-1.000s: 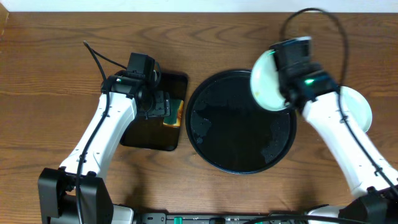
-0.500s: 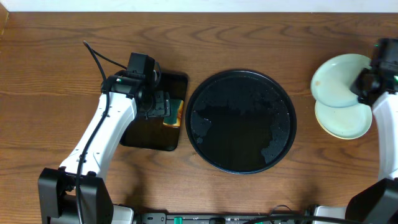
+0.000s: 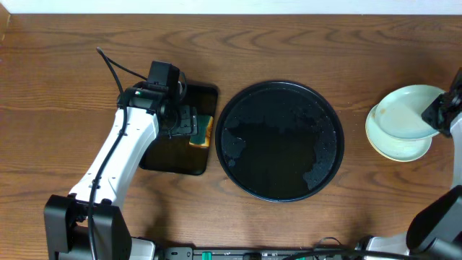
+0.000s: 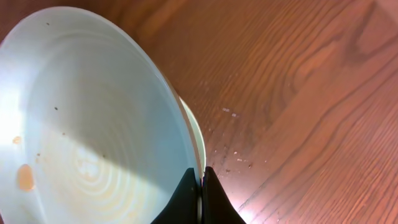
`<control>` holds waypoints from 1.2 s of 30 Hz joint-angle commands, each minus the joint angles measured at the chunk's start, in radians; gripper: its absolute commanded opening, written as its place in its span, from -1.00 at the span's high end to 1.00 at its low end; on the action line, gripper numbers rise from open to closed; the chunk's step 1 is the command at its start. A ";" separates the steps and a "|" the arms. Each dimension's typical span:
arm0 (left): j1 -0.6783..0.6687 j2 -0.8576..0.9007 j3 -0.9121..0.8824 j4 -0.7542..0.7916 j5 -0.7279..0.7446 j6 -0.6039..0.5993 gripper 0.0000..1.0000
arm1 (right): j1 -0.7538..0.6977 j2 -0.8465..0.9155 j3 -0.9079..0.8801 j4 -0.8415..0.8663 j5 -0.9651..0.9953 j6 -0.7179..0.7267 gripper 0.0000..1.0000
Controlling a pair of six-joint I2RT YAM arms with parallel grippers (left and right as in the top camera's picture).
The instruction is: Clean dirty plates on tray and stack at the side
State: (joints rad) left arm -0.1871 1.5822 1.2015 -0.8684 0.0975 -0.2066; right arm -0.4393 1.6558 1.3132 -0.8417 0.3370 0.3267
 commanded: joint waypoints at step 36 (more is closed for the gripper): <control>0.077 -0.173 -0.122 -0.120 -0.112 -0.078 -0.70 | 0.270 -0.140 -0.108 -0.196 -0.474 -0.230 -0.98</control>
State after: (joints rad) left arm -0.1120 1.5105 1.1366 -0.9955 -0.0254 -0.2909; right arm -0.2024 1.6371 1.2633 -1.0565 -0.1864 0.0818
